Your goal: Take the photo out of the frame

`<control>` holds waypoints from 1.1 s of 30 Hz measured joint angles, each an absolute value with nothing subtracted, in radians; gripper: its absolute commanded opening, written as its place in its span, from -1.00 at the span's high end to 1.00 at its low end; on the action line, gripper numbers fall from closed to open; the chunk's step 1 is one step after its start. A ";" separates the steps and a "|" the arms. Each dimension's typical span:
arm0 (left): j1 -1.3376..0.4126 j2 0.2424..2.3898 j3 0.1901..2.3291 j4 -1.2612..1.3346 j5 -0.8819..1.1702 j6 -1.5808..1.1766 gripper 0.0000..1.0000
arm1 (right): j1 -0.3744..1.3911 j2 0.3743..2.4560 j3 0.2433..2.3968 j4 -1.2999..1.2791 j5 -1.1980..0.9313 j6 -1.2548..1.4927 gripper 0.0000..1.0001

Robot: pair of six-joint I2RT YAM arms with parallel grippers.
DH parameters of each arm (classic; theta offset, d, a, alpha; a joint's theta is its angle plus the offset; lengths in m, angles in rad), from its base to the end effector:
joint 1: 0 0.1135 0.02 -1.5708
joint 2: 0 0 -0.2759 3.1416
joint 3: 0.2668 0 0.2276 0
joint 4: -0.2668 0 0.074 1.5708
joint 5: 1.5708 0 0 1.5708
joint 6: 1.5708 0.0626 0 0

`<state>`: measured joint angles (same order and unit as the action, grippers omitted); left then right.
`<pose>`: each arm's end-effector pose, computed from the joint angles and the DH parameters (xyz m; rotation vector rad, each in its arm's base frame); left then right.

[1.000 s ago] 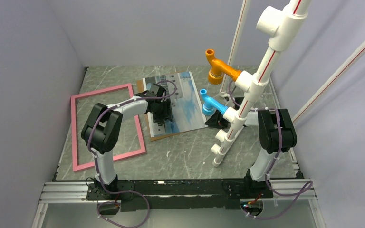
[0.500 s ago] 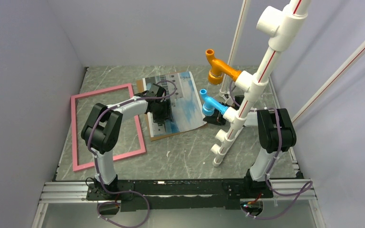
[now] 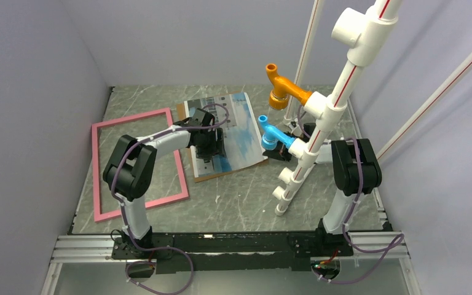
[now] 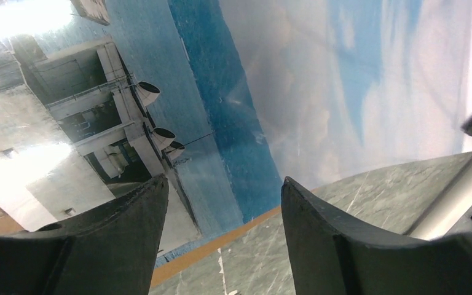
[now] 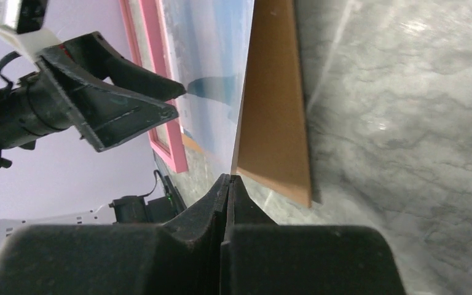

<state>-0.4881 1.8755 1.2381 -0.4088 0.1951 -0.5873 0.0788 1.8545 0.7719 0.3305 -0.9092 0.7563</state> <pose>0.3324 -0.1902 0.1771 -0.0636 2.7261 -0.6040 0.3304 0.0756 0.1358 0.3110 2.3822 1.4634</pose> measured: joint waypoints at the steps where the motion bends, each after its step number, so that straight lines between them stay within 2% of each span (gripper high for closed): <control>1: -0.488 1.873 1.238 -0.410 0.192 -0.582 -0.42 | 0.077 1.843 0.772 0.329 -0.910 0.757 1.00; 5: -0.483 1.871 1.248 -0.431 0.186 -0.564 -0.40 | 0.073 1.765 0.772 0.324 -0.916 0.765 1.00; 13: -0.452 1.857 1.219 -0.401 0.214 -0.565 -0.50 | 0.048 1.581 0.772 0.267 -0.918 0.768 1.00; 20: -0.447 1.777 1.201 -0.353 0.310 -0.570 -0.49 | 0.023 1.420 0.862 0.090 -0.879 0.696 1.00; 30: -0.370 1.683 1.128 0.023 0.610 -0.823 -0.47 | 0.161 1.417 1.163 -0.082 -0.854 0.517 1.00; 33: -0.323 1.644 1.044 0.171 0.662 -0.931 -0.56 | 0.254 1.461 1.223 -0.098 -0.865 0.475 1.00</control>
